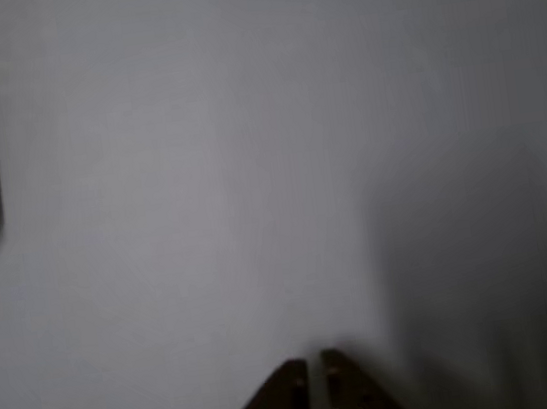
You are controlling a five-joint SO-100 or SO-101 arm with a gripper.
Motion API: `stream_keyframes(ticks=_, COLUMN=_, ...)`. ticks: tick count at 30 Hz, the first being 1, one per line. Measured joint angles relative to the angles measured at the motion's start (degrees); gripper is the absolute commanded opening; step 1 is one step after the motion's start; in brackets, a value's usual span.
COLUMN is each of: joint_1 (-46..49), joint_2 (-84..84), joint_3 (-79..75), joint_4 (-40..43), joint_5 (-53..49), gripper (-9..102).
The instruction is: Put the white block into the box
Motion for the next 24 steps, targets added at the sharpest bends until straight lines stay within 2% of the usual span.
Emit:
stream_keyframes(ticks=11, joint_1=-0.53, joint_2=0.09, joint_3=0.00, joint_4=0.00, joint_5=0.00, gripper=0)
stream_keyframes(ticks=24, joint_1=-5.80, joint_2=0.09, joint_3=0.00, joint_4=0.00, joint_5=0.00, gripper=-1)
